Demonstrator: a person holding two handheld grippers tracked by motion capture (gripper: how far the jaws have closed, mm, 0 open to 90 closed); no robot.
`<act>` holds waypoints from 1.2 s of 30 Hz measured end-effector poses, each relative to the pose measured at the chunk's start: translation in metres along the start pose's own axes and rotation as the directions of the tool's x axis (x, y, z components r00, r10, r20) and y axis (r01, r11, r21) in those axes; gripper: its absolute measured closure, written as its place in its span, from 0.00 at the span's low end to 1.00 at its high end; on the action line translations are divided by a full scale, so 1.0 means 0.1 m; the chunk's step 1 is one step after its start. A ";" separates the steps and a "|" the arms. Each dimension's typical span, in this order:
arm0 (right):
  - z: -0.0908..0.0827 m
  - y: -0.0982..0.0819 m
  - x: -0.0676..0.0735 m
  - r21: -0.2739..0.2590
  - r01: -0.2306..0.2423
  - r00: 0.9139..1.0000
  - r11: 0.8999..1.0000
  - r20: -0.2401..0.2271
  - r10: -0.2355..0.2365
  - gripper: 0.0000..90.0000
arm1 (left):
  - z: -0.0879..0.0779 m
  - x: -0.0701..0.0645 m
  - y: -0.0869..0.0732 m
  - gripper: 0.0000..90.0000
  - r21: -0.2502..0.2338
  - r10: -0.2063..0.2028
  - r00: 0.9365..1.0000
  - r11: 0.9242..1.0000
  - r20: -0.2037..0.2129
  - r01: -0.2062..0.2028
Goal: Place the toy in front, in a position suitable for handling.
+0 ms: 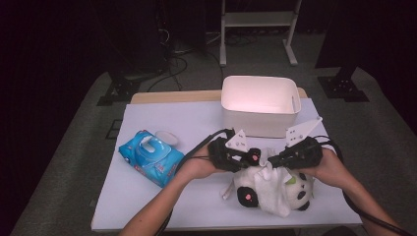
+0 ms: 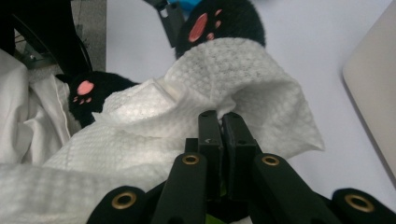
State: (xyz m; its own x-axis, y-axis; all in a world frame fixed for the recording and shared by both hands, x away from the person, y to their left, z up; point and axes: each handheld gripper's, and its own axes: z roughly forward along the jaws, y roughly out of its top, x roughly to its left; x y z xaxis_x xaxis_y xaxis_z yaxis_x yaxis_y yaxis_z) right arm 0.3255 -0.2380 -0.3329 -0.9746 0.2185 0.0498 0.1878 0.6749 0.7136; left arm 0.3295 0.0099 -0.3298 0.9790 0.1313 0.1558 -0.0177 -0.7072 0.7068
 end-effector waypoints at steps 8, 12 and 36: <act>0.25 0.06 0.08 0.028 0.026 0.999 0.999 -0.024 -0.025 0.96 | -0.03 0.02 -0.23 0.70 0.018 -0.072 0.997 0.997 0.040 0.071; 0.31 0.08 0.11 0.024 0.027 0.999 0.999 -0.047 -0.026 0.96 | -0.09 0.00 -0.30 0.66 0.009 -0.102 0.992 0.995 0.073 0.102; 0.38 0.03 0.32 0.011 0.053 0.996 0.999 -0.067 -0.052 0.96 | -0.38 0.05 -0.05 0.63 -0.001 -0.087 0.990 0.996 0.108 0.088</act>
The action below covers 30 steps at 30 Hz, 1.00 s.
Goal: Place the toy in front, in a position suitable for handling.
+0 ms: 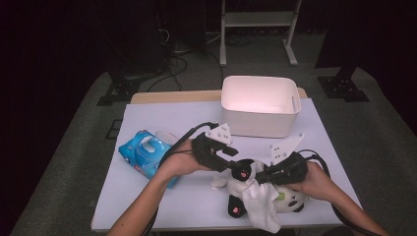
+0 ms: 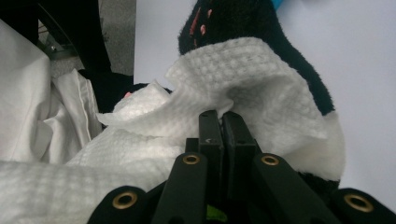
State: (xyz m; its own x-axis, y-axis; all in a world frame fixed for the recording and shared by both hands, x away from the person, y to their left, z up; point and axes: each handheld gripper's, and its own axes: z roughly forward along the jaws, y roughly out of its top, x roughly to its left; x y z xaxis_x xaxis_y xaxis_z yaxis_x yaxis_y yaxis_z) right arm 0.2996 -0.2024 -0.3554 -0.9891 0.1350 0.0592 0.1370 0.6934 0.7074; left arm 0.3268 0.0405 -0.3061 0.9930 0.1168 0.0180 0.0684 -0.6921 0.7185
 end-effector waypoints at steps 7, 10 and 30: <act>-0.10 0.03 0.03 -0.022 0.011 1.000 1.000 0.023 -0.011 0.96 | 0.18 -0.01 -0.07 0.64 0.035 -0.040 0.994 0.999 0.098 0.037; -0.15 0.06 0.00 -0.059 0.012 0.999 0.998 0.033 -0.010 0.96 | 0.20 -0.01 -0.12 0.64 0.033 -0.051 0.991 0.998 0.124 0.047; -0.28 -0.14 -0.06 -0.048 -0.068 0.997 0.997 0.025 0.069 0.96 | 0.34 -0.16 -0.22 0.63 0.217 0.019 0.995 0.975 0.093 -0.039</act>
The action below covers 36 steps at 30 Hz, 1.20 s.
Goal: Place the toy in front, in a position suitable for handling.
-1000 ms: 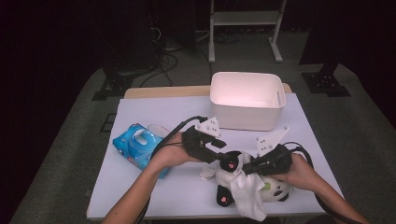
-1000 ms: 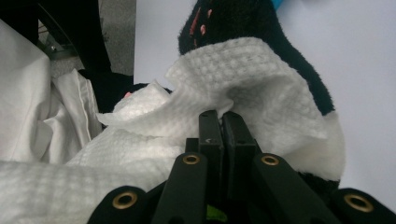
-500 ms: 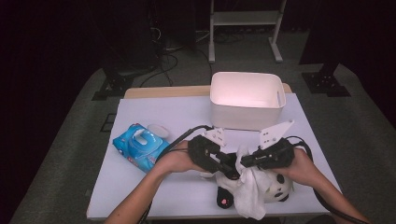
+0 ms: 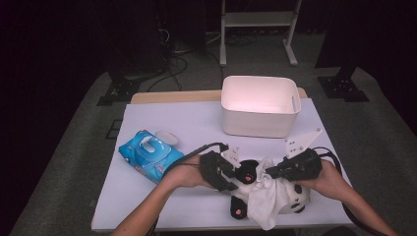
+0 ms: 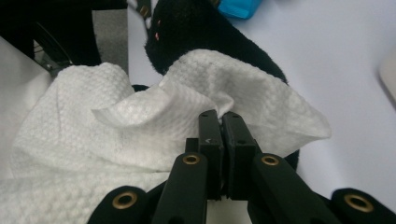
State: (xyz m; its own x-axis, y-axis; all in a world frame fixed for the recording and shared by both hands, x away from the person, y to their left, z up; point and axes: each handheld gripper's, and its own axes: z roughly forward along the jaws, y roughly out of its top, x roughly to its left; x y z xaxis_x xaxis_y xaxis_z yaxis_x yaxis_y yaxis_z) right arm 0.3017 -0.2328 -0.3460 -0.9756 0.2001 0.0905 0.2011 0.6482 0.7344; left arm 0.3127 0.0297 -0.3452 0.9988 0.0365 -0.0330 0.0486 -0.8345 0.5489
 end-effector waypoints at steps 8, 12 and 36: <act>0.10 0.00 0.07 0.010 0.015 1.000 1.000 -0.009 -0.015 0.97 | -0.25 0.02 0.13 0.63 -0.050 0.029 0.999 0.998 -0.018 -0.030; 0.10 -0.01 0.10 0.015 0.023 1.000 1.000 -0.001 -0.023 0.97 | -0.29 0.03 0.15 0.63 -0.064 0.028 1.000 0.998 -0.011 -0.029; -0.26 -0.05 0.09 0.044 0.019 0.995 0.999 0.092 -0.023 0.96 | -0.12 -0.06 0.22 0.65 -0.098 0.036 0.996 0.995 0.083 -0.028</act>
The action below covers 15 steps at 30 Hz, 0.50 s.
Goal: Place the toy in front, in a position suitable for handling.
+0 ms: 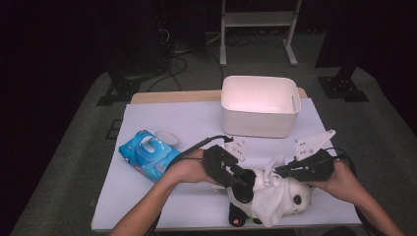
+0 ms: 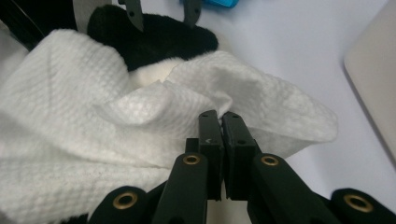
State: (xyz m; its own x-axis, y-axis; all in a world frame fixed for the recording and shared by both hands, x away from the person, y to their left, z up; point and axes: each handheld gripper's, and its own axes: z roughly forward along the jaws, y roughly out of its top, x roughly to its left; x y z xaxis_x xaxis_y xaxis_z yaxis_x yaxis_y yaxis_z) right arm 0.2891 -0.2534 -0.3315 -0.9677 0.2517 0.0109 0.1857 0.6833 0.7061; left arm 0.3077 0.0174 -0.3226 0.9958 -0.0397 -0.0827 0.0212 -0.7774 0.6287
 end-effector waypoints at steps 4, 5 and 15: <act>-0.16 -0.14 0.01 -0.024 -0.029 0.999 0.999 0.013 0.029 0.96 | 0.01 -0.03 0.02 0.65 0.009 0.012 1.000 1.000 0.002 -0.012; -0.21 -0.16 0.01 -0.026 -0.029 0.999 0.999 0.022 0.030 0.96 | 0.01 -0.04 0.03 0.65 0.014 0.012 1.000 1.000 -0.003 -0.012; -0.19 -0.35 0.09 -0.018 -0.050 0.998 0.999 0.038 0.050 0.96 | 0.03 -0.04 0.20 0.57 0.022 0.032 0.999 0.999 -0.023 -0.031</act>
State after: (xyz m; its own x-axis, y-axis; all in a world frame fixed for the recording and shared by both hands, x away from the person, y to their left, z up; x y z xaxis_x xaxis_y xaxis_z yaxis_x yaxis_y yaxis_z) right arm 0.2709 -0.2877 -0.3426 -0.9500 0.3117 0.0194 0.2304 0.6578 0.7171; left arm 0.3038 -0.0002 -0.3118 0.9977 -0.0500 -0.0449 -0.0119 -0.7894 0.6137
